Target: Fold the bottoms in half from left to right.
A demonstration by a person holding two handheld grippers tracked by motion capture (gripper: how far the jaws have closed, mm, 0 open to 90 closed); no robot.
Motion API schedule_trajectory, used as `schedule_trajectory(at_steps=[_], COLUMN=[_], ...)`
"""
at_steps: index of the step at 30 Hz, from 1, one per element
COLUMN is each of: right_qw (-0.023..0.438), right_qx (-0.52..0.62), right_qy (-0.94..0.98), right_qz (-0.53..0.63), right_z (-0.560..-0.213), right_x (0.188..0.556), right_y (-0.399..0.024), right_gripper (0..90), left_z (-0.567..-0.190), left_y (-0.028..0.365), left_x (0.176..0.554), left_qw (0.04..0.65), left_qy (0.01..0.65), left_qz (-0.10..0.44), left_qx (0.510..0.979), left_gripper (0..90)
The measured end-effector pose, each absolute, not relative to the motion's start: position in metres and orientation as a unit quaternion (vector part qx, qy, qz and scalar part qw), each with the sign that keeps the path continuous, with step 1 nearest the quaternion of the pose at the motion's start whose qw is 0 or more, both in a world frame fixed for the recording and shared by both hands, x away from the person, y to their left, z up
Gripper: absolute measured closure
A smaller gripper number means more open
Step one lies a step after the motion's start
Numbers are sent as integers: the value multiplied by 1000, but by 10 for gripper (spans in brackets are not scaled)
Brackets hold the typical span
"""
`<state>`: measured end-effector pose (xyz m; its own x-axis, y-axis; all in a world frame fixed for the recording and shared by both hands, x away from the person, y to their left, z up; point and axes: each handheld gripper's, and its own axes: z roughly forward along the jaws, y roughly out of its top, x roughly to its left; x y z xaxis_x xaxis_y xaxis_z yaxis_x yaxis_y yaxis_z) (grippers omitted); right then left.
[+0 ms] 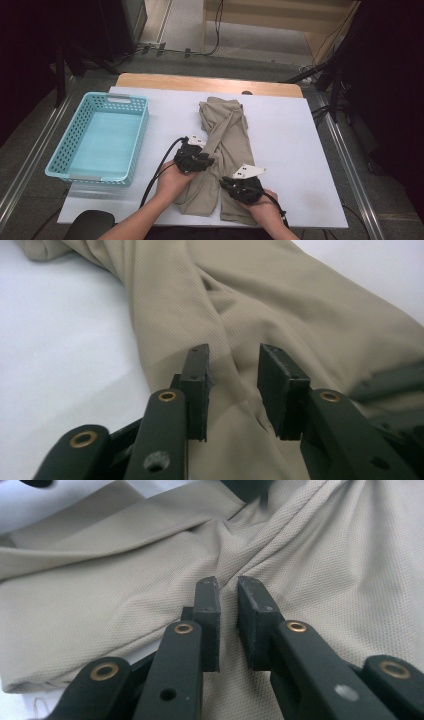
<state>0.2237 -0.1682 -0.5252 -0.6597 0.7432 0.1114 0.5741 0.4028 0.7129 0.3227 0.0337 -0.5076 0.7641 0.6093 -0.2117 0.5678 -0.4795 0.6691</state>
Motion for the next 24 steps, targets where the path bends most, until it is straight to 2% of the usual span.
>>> schedule_trajectory(at_steps=[2, 5, 8, 24], right_qw=[108, 105, 104, 108], right_qx=[398, 399, 398, 393], right_qy=[829, 830, 830, 825], right_qz=[377, 377, 376, 392], right_z=[-525, -524, -524, -519], right_x=[224, 225, 225, 224], right_y=[-168, -166, -166, -150], right_gripper=[780, 783, 784, 810], left_z=[-512, -514, -512, -458], left_y=[31, 30, 38, 40], left_x=[326, 328, 336, 313], left_qw=[374, 378, 380, 446], left_qy=[343, 343, 365, 344], left_qz=[26, 34, 1, -37], left_qx=[861, 859, 850, 825], left_gripper=[659, 791, 883, 889])
